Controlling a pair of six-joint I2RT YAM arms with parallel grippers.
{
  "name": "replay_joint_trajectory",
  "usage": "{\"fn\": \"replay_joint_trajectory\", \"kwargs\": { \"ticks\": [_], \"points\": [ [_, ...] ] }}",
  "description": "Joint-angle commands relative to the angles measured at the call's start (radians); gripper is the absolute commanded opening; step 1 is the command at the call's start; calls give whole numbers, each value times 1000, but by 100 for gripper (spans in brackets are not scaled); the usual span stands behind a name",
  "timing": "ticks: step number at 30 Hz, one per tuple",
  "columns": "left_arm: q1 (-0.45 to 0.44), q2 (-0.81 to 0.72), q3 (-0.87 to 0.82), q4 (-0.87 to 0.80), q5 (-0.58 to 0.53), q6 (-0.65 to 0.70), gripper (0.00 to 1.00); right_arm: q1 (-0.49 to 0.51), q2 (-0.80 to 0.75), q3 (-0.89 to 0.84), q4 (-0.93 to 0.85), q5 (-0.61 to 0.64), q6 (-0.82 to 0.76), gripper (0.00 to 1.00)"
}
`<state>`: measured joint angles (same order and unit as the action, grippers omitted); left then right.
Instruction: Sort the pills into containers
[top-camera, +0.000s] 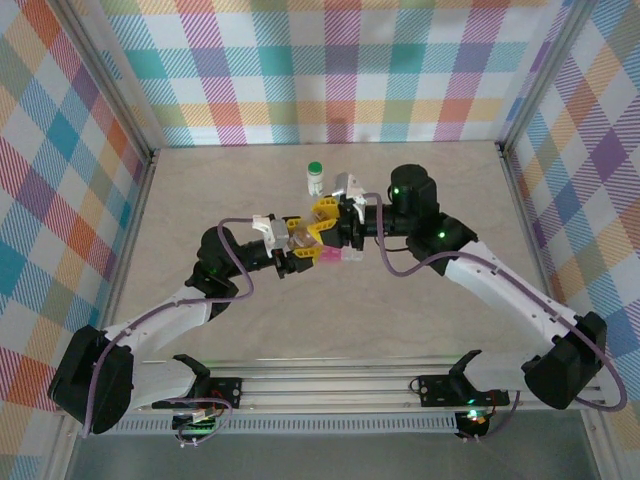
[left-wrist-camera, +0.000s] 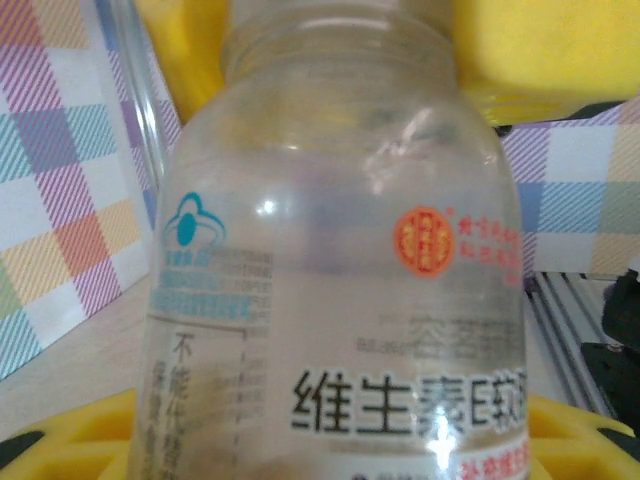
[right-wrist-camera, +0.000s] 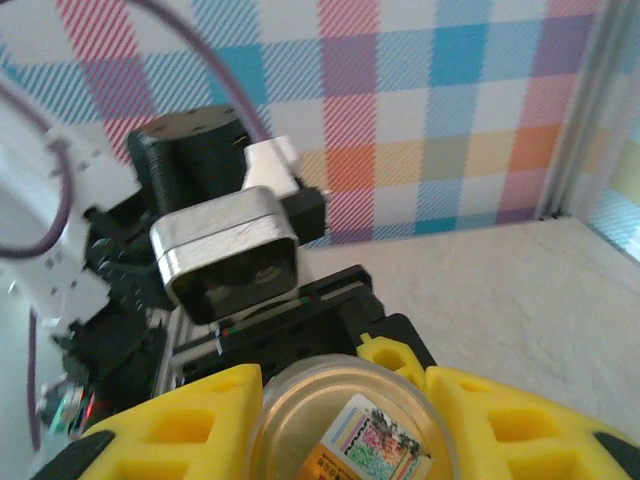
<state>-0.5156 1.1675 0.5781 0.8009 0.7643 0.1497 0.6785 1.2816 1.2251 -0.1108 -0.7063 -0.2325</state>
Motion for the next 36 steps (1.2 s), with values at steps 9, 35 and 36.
{"fn": "replay_joint_trajectory", "kwargs": {
  "ticks": [9,35,36],
  "points": [
    [11,-35,72,-134,104,34,0,-30,75,214,-439,-320,-490,0],
    [2,-37,71,-150,82,64,0,-34,162,346,-634,-254,-550,50],
    [2,-37,68,-148,80,64,0,-36,163,347,-630,-249,-539,52]
  ]
}}
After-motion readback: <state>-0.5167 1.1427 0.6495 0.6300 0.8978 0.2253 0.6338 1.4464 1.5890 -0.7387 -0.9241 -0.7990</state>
